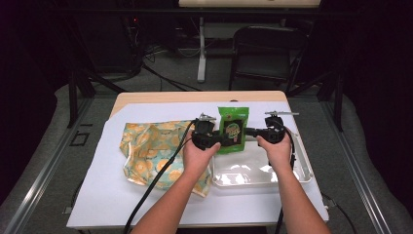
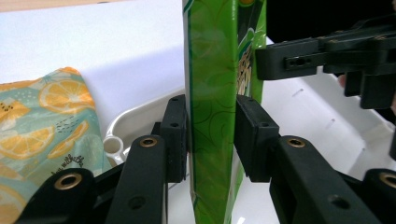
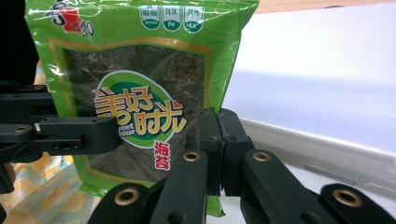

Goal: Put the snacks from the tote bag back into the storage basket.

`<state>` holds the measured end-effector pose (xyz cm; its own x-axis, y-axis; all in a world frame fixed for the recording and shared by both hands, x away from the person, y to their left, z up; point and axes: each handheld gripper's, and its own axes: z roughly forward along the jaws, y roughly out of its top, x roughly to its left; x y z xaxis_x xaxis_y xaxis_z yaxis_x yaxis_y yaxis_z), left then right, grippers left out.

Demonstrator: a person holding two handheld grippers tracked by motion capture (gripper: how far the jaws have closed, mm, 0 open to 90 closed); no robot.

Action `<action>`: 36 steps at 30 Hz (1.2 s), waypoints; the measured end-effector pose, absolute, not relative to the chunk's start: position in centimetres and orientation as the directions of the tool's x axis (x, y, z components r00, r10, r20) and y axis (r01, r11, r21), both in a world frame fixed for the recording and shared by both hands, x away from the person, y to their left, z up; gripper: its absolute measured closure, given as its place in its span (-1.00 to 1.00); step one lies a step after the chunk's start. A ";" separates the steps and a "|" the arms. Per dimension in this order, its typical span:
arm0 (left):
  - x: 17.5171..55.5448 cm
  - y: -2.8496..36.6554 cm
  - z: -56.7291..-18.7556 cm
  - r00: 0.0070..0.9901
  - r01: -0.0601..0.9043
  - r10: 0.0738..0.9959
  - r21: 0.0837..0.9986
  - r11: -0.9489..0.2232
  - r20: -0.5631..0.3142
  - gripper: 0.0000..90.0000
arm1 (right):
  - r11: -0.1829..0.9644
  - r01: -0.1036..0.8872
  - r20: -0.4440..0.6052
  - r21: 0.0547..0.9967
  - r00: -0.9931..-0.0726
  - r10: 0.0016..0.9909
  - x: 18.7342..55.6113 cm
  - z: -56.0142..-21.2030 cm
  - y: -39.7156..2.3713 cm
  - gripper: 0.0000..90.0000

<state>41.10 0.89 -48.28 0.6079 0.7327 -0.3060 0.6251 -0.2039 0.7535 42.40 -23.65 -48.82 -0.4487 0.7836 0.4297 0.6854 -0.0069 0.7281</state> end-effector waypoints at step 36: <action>42.8 0.4 -51.5 0.541 0.698 0.798 0.672 -0.249 -0.266 0.35 | 0.040 0.720 0.384 0.693 -0.416 0.824 43.0 -50.6 -23.0 1.00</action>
<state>42.80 0.42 -51.46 0.5407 0.7982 -0.2656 0.6978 -0.2492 0.6716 42.95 -23.03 -50.65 -0.4155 0.8244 0.3844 0.7200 0.0399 0.6928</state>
